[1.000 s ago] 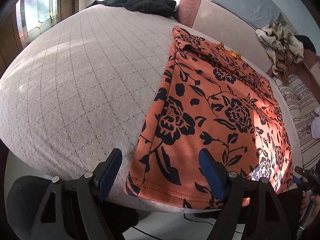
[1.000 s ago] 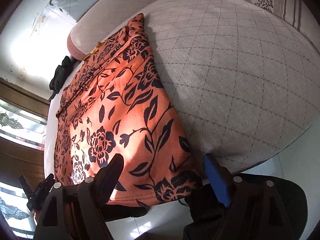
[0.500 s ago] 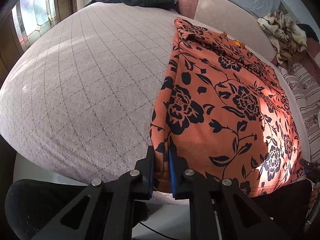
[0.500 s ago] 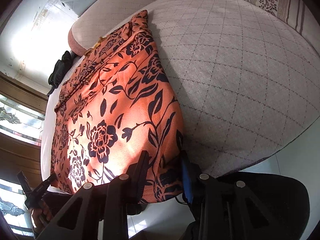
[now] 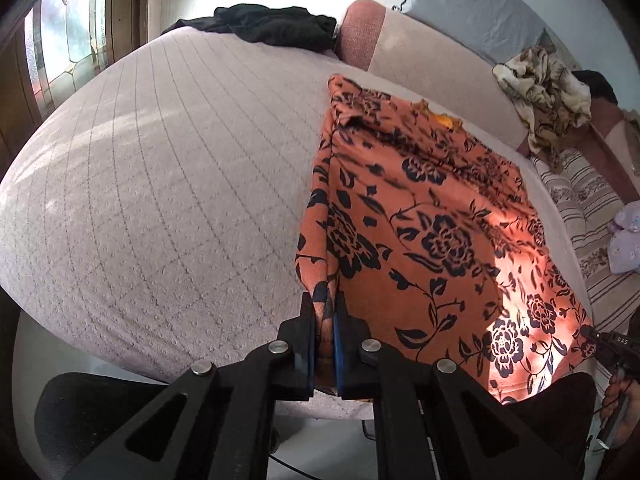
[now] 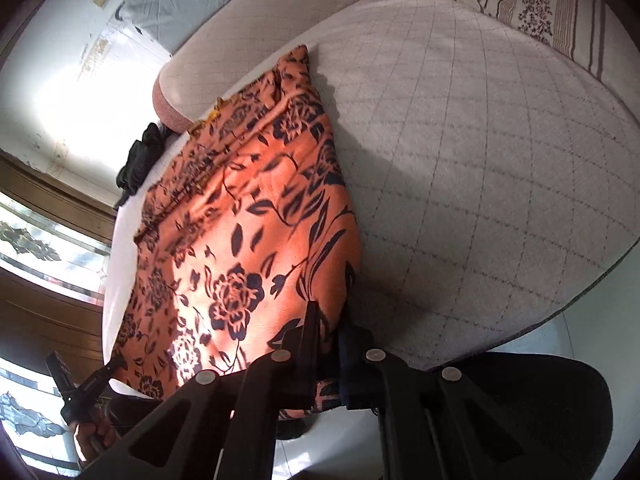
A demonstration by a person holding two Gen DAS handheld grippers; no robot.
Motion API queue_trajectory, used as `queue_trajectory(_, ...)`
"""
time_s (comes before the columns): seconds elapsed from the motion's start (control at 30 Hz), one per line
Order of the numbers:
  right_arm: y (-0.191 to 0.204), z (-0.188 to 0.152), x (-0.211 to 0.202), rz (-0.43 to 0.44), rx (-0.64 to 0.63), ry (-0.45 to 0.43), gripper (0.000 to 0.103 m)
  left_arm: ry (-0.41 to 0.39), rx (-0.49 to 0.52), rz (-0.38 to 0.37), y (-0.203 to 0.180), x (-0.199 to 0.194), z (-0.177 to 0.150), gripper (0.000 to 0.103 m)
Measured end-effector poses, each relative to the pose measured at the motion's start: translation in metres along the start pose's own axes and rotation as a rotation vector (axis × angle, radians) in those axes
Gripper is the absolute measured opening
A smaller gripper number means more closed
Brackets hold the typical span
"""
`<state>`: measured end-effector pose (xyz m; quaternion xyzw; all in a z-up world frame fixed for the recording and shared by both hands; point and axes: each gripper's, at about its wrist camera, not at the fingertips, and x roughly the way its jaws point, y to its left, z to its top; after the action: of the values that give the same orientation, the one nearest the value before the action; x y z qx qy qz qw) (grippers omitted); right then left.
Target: Fold small clothes
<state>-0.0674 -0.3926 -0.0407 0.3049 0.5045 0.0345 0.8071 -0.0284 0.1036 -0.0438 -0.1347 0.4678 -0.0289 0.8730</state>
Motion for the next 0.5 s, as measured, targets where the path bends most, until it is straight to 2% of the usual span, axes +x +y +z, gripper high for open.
queue_trajectory(0.07,0.003,0.006,-0.009,0.028,0.007,-0.021,0.007,-0.009,0.011,0.006,-0.001,0.001,0.003,0.007)
queue_trajectory(0.13,0.001,0.007,-0.004,0.017,0.009,-0.009,0.008,0.066,-0.014,0.026,0.007,0.023,-0.002,0.007)
queue_trajectory(0.2,-0.012,0.004,0.015,0.021,0.051,0.040,0.008,0.161,-0.035,0.047,0.014,0.050,-0.013,0.007)
queue_trajectory(0.27,-0.022,-0.001,0.032,0.010,0.087,0.085,0.008,0.136,-0.029,0.049,0.012,0.048,-0.016,0.007)
queue_trajectory(0.4,-0.021,0.000,0.030,0.035,0.082,0.076,0.008,0.071,0.014,0.027,0.002,0.032,-0.007,0.007)
queue_trajectory(0.5,-0.020,0.006,0.031,0.046,0.074,0.073,0.008,0.103,0.005,0.036,0.006,0.044,-0.004,0.007)
